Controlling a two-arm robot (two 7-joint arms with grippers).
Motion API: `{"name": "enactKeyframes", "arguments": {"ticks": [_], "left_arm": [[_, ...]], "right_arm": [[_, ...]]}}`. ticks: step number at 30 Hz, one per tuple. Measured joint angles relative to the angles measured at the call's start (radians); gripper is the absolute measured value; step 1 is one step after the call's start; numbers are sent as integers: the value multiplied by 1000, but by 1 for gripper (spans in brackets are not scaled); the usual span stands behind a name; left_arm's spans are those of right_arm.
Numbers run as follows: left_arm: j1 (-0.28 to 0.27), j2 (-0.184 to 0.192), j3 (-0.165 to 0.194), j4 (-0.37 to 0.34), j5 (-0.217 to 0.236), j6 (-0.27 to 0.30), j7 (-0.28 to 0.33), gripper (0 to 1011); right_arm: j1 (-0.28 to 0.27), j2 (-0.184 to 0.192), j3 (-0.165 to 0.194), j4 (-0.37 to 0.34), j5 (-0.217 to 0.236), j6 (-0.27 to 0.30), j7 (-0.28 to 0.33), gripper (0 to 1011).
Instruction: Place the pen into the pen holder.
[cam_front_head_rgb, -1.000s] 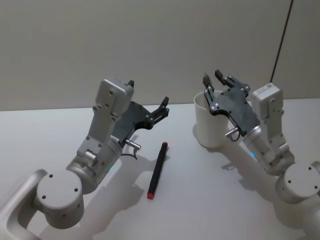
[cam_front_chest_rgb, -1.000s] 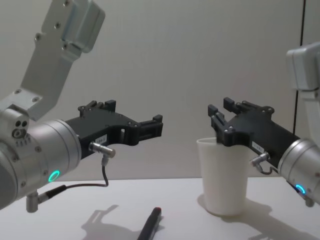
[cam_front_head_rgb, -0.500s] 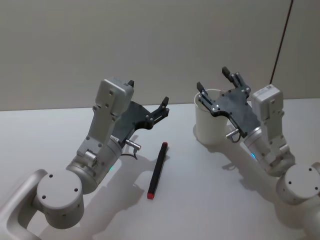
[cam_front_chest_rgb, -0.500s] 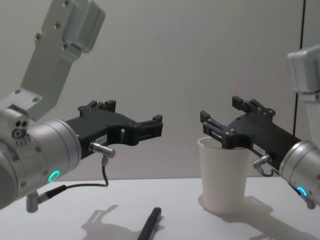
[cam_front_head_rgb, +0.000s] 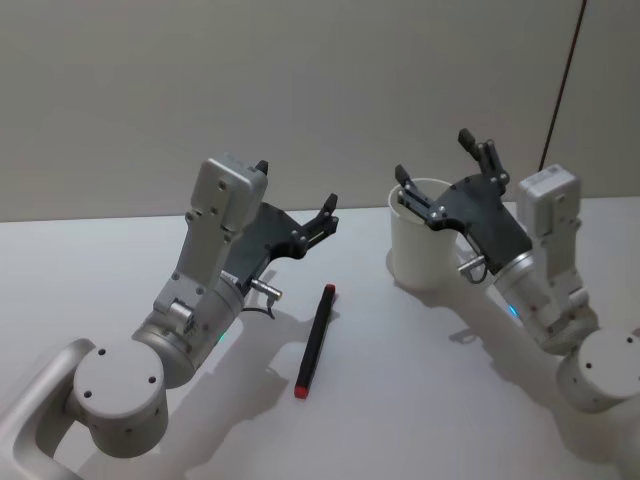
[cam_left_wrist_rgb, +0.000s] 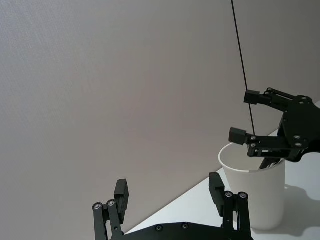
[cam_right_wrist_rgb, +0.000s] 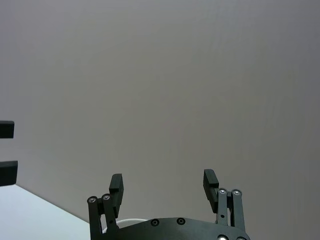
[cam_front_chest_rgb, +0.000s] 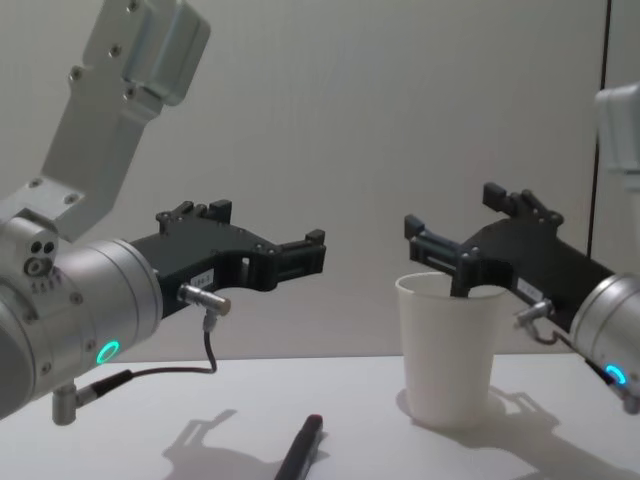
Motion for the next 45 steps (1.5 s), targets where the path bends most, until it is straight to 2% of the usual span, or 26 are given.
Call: {"name": "enactKeyframes", "arguments": {"ticks": [13,19,30,38,45], "left_arm": [[0,0,0,0,0,0,0,1001],[0,0,0,0,0,0,0,1001],[0,0,0,0,0,0,0,1001],[0,0,0,0,0,0,0,1001],[0,0,0,0,0,0,0,1001]], "right_arm": [[-96,51,20,-176,113,103,7,1001],[-145,77,28,-252,150,145,6,1001],[-221,117,40,-354,193,206,-16,1001],[-229,122,42,-367,197,220,-21,1001],[-261,140,53,-418,212,281,-40,1001]]}}
